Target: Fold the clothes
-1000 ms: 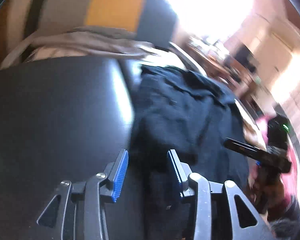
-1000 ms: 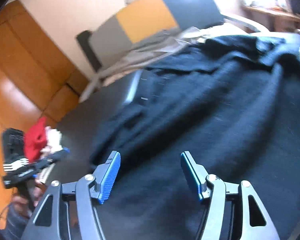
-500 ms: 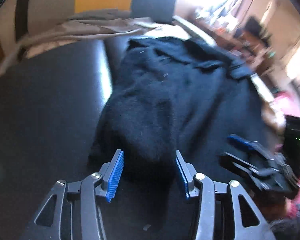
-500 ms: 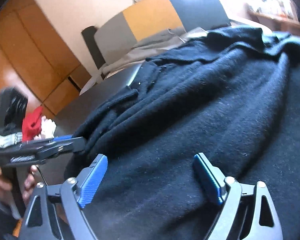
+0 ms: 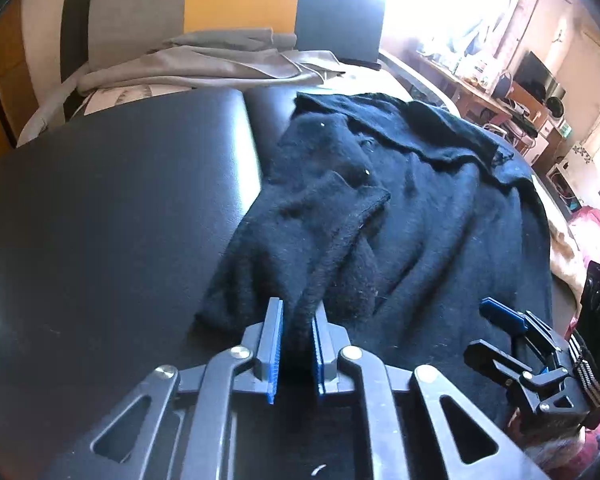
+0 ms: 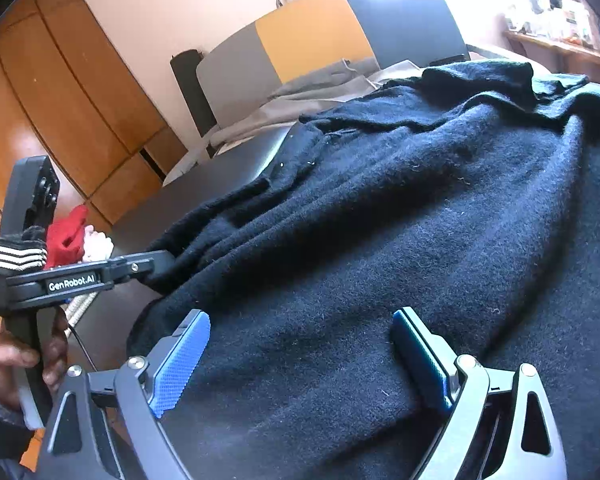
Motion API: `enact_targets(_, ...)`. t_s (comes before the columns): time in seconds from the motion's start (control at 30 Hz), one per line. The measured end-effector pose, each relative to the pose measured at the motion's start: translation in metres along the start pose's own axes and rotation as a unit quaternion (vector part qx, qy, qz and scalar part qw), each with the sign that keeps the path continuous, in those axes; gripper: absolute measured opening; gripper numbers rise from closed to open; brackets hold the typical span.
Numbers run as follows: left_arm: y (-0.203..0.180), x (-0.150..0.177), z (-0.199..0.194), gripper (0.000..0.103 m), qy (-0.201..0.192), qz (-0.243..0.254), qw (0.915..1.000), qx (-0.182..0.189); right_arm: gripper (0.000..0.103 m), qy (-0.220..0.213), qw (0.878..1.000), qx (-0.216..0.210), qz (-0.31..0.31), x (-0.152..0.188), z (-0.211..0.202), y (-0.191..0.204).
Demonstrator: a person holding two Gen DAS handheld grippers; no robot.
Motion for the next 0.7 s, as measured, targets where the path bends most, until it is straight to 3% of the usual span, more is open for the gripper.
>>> enact_targets(0.13,0.027,0.005,-0.001,0.009,-0.003,-0.04,0.9992,-0.003,0.095,0.016,0.999,0.036,-0.023,0.002,0.007,0.008)
enact_targets(0.3,0.066,0.013,-0.005,0.009,-0.002,-0.081,0.9965,-0.02,0.103,0.046,0.992,0.1,-0.069,0.006,0.021,0.023)
enact_targets(0.43,0.089,0.024,-0.01,0.008,0.001,-0.099,0.9944,-0.035,0.103,0.056,0.985,0.136,-0.095,0.011,0.027,0.029)
enact_targets(0.7,0.126,0.046,-0.023,0.004,0.0,-0.138,0.9895,-0.044,0.103,0.066,0.983,0.14,-0.099,-0.001,0.022,0.031)
Point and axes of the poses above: each gripper's, at about its wrist camera, not at the fingertips, and z roughly the way its jaws point, y to its left, x to its underside, the point moved 5 cm from there along z, roughly the way its jaws point, and after that the axes turned 15 degrees about z, right-handed, at the moved point
